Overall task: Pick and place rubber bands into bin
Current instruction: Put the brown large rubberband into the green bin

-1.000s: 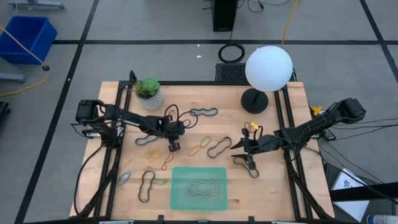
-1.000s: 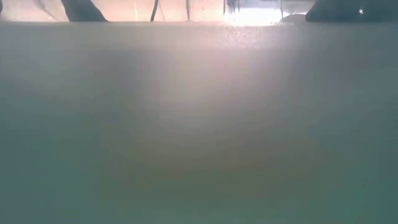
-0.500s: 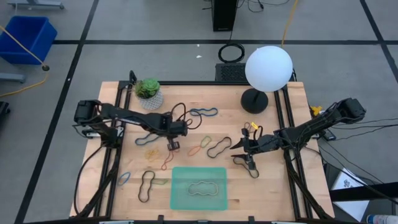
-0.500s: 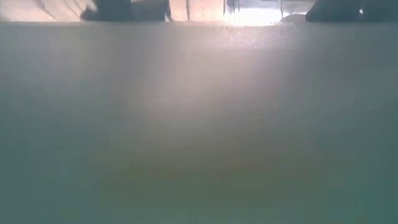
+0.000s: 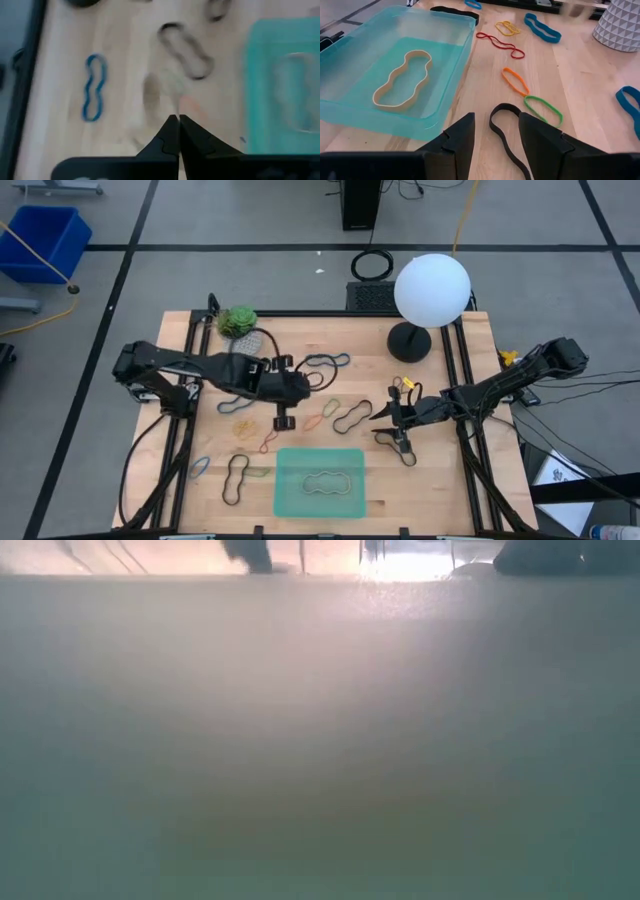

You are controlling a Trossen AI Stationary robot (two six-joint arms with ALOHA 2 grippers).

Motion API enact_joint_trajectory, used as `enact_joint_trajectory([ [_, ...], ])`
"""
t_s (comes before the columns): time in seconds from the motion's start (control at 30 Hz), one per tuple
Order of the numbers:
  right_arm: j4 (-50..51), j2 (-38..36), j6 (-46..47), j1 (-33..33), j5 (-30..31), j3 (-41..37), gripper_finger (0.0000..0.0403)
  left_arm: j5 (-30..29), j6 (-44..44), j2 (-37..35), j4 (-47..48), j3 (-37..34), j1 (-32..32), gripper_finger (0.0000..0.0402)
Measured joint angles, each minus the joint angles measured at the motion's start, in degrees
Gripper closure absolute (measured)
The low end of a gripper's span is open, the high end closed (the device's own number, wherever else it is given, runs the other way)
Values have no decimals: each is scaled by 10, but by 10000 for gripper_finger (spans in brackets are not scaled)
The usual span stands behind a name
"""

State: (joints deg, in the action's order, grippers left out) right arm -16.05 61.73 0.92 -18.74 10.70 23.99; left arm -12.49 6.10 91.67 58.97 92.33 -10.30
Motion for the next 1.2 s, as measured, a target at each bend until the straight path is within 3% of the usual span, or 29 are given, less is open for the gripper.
enact_joint_trajectory([
  [0.2,0,0,-1,0,0,0,256,44,5,-1,-23,76,-54,398],
  [0.4,0,0,-1,0,0,0,253,74,18,3,-88,82,-110,394],
  [0.67,-3,0,3,0,0,0,258,63,50,46,-127,82,-172,394],
  [0.9,-8,0,17,0,0,0,255,75,75,123,-149,81,-188,392],
  [1.2,-9,0,44,-1,-2,0,253,141,110,222,-185,81,-174,393],
])
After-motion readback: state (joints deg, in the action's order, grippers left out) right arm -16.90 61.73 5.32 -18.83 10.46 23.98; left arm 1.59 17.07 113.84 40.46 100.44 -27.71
